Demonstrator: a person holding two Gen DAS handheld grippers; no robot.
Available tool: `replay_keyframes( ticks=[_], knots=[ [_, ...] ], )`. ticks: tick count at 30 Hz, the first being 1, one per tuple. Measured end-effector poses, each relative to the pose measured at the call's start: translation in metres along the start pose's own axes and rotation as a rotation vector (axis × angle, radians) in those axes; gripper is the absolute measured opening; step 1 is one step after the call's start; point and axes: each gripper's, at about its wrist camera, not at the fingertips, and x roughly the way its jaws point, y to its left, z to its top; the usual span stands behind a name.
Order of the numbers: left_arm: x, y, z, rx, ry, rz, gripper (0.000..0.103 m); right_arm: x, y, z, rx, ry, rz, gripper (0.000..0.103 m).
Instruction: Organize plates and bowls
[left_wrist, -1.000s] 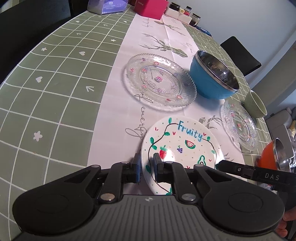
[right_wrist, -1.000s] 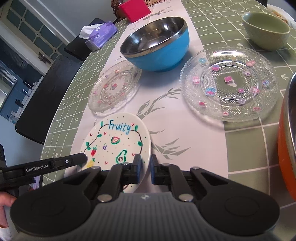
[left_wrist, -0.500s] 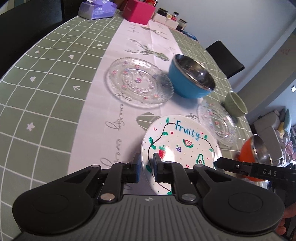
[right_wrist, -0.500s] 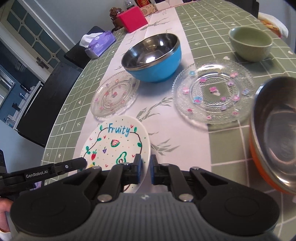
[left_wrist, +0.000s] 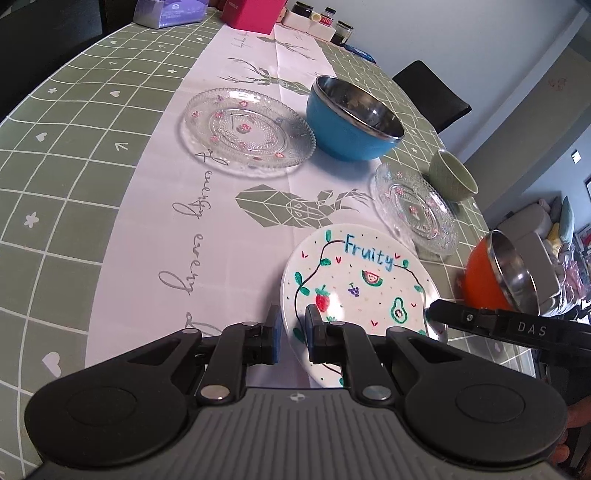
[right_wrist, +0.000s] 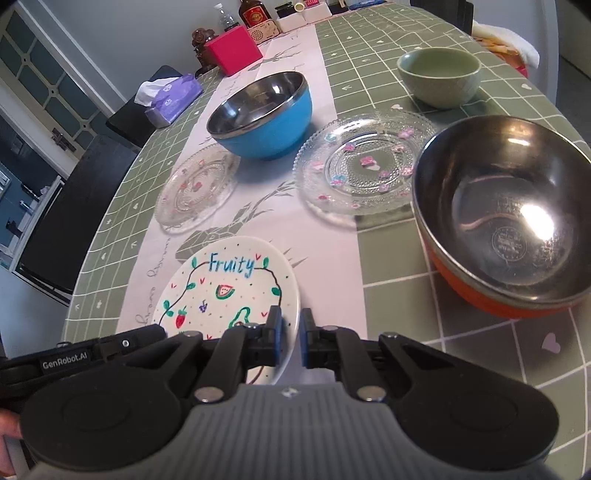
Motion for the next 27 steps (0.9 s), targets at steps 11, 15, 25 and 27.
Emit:
replay_keyframes(
  ticks=[11,15,25,27],
  knots=[
    [0.007,0.001,-0.005,0.008,0.018,0.035,0.015,0.015,0.0,-0.006,-0.011,0.04,-0.033,0.009],
    [0.007,0.0,-0.005,0.012,0.016,0.038,0.015,0.015,0.0,-0.006,-0.008,0.043,-0.031,0.009],
    [0.006,0.0,-0.003,0.011,0.013,0.055,0.018,0.016,0.004,-0.006,-0.032,0.047,-0.027,0.018],
    [0.004,0.002,-0.002,-0.002,0.002,0.062,0.024,0.015,0.005,-0.005,-0.036,0.045,-0.028,0.019]
  ],
)
